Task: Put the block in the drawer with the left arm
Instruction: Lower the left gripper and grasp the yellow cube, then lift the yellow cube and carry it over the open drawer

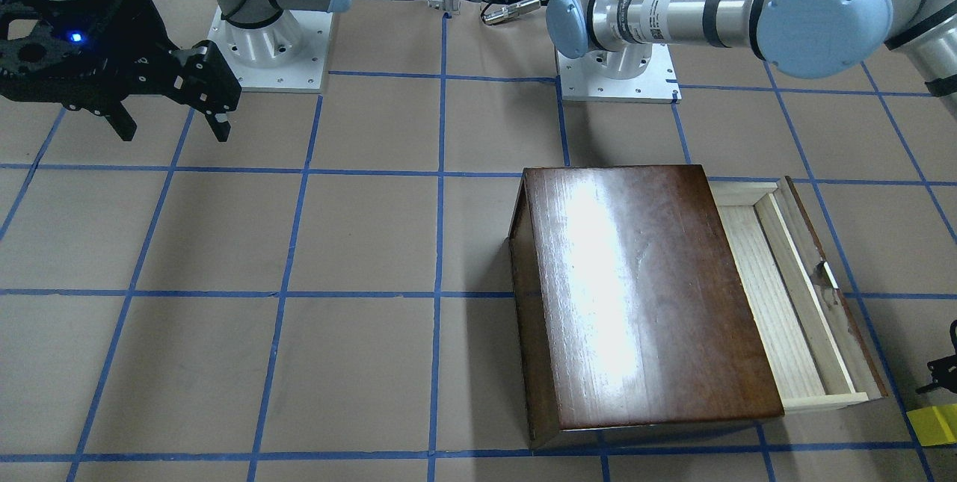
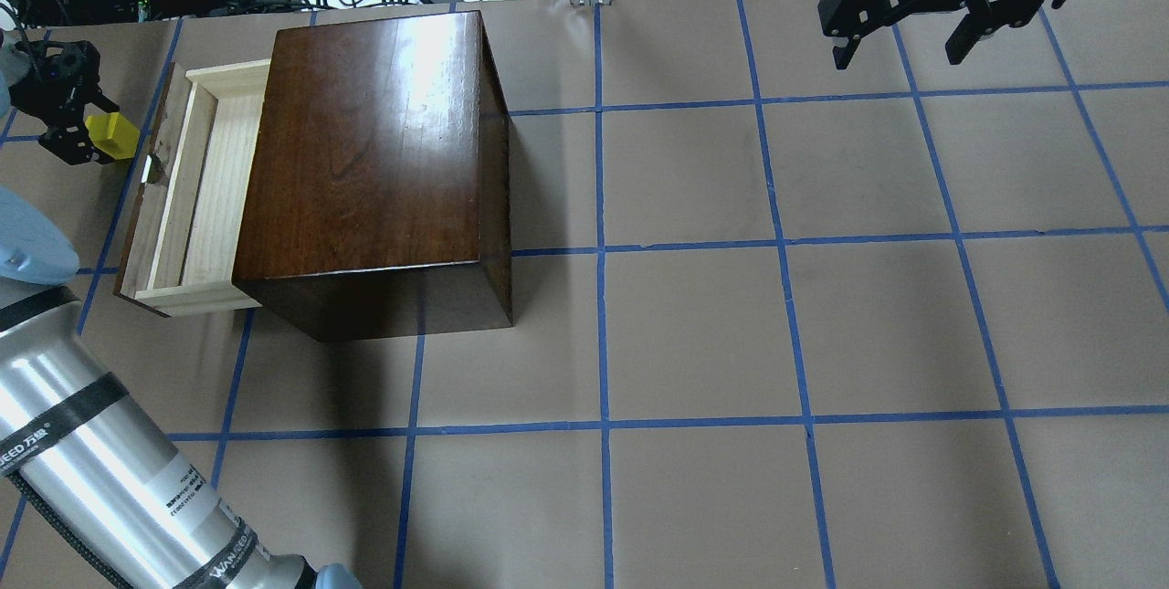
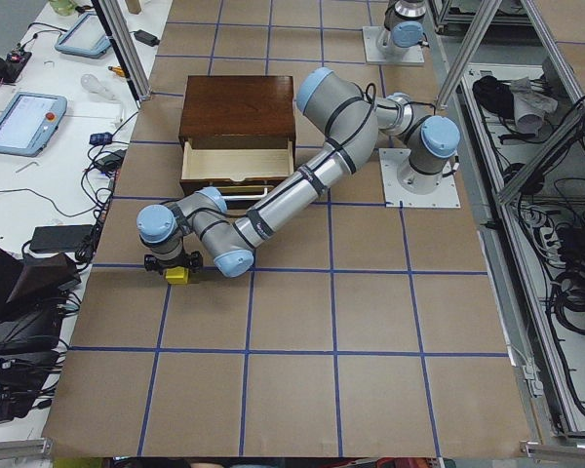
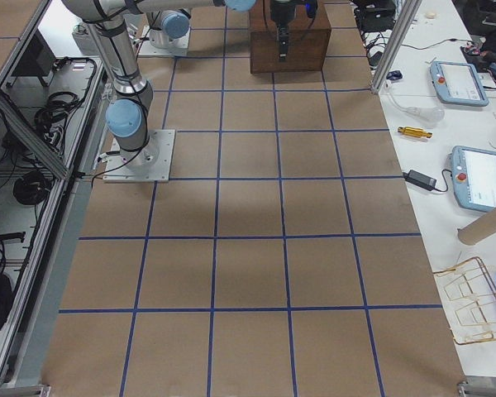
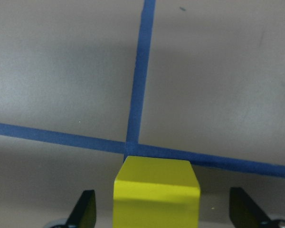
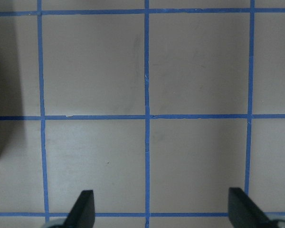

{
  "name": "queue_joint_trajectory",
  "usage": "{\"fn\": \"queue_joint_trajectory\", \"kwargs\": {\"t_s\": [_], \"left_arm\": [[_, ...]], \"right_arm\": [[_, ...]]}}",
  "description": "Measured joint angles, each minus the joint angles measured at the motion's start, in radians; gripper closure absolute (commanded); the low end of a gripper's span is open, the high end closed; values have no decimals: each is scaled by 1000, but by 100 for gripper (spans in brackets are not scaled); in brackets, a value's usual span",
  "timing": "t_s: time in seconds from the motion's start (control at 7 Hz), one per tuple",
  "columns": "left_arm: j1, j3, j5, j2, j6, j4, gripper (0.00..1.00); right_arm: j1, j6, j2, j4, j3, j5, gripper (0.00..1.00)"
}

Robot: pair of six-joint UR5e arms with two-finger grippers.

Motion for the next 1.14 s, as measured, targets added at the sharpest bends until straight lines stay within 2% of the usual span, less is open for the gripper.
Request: {"fn": "queue_joint_trajectory", "kwargs": {"t_s": [0.29,0.43,0.57,0.71,1.0,1.14], "left_arm": [[0,0,0,-7,1,6,33],[0,-3,1,-8,0,13,40],[0,-5,1,-8,0,20,68],[0,-6,0,-8,0,23,86],[0,-7,0,-8,0,24,100],[0,-7,0,-7,0,24,100]], "right_arm": [[0,0,0,0,0,0,0],[0,0,0,0,0,0,0],[0,0,0,0,0,0,0],[-1,0,-1,0,0,0,0],[-1,0,-1,0,0,-1,0],[0,0,-1,0,0,-1,0]]}}
